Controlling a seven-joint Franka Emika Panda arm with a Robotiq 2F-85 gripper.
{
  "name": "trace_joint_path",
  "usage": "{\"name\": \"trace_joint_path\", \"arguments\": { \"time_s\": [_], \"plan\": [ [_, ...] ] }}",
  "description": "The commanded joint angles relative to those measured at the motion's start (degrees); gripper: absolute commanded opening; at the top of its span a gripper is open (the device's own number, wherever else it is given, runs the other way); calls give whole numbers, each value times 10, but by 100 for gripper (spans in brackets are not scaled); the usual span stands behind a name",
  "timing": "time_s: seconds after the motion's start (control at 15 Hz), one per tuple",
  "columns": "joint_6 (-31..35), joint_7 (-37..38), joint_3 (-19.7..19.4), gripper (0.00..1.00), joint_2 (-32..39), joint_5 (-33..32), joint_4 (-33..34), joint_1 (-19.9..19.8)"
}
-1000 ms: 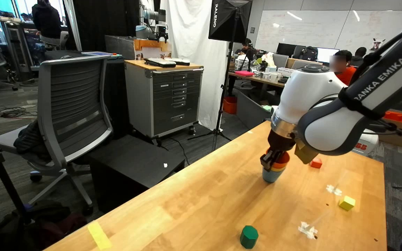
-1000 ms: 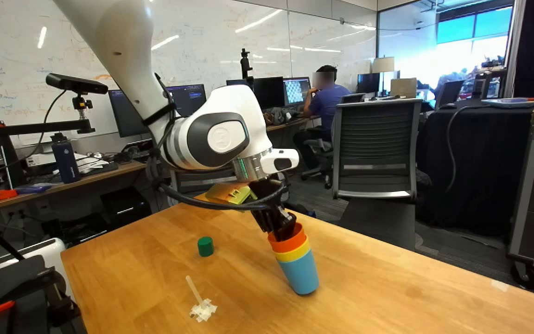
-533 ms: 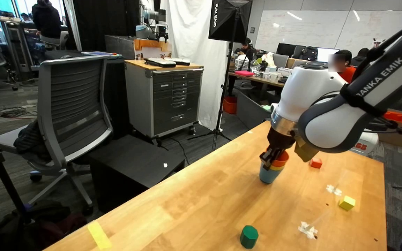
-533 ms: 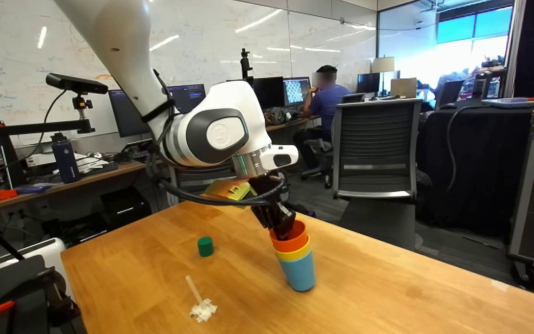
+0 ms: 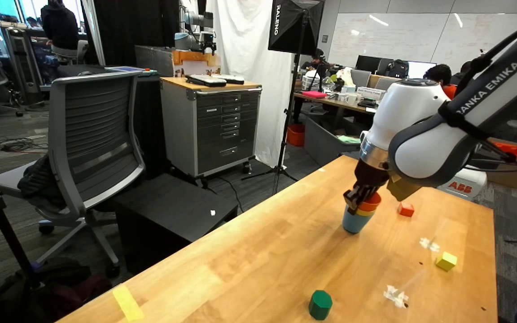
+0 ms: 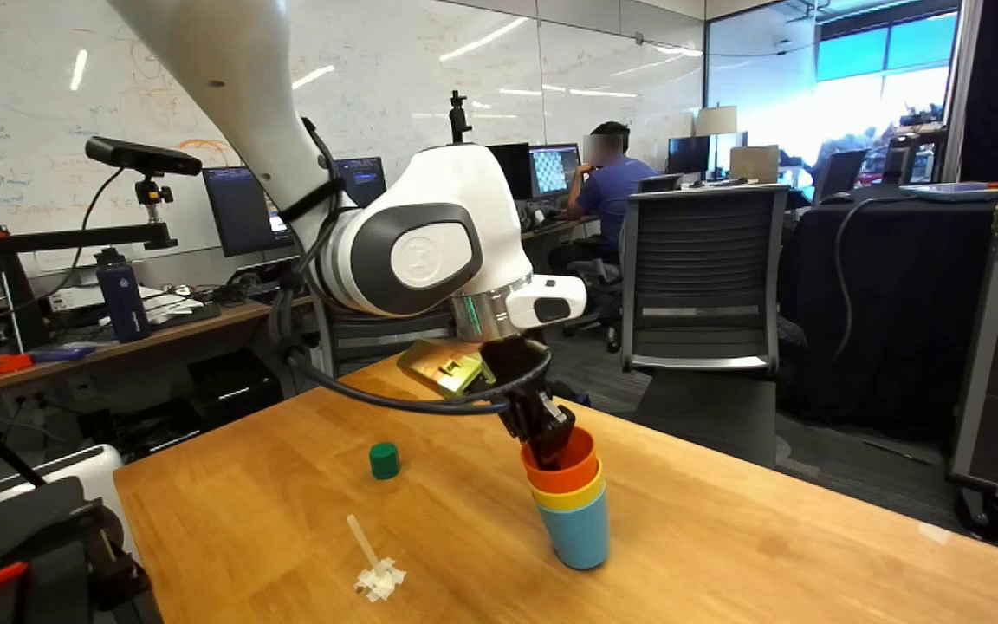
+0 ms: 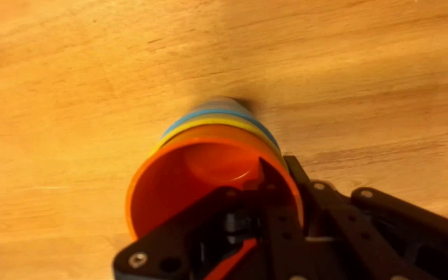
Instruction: Put the yellow cup in the blue cup then pick the orange cup and put it in the yellow cup
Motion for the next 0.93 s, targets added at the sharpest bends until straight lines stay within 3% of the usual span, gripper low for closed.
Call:
{"name": "trace_joint_path", "arguments": {
  "time_s": [0.0, 0.07, 0.2, 0.67, 0.73, 0.87],
  "plan": [
    [-16, -24, 16, 3, -12, 26, 1, -30],
    [-16, -22, 13, 34, -13, 26, 0, -31],
    [-19, -21, 13, 42, -13, 30, 3, -34],
    [-16, -18, 9, 95, -16, 28, 3, -29],
    [-17, -18, 9, 100, -17, 27, 2, -28],
    [-15, -13, 2, 100, -17, 21, 1, -18]
  ]
}}
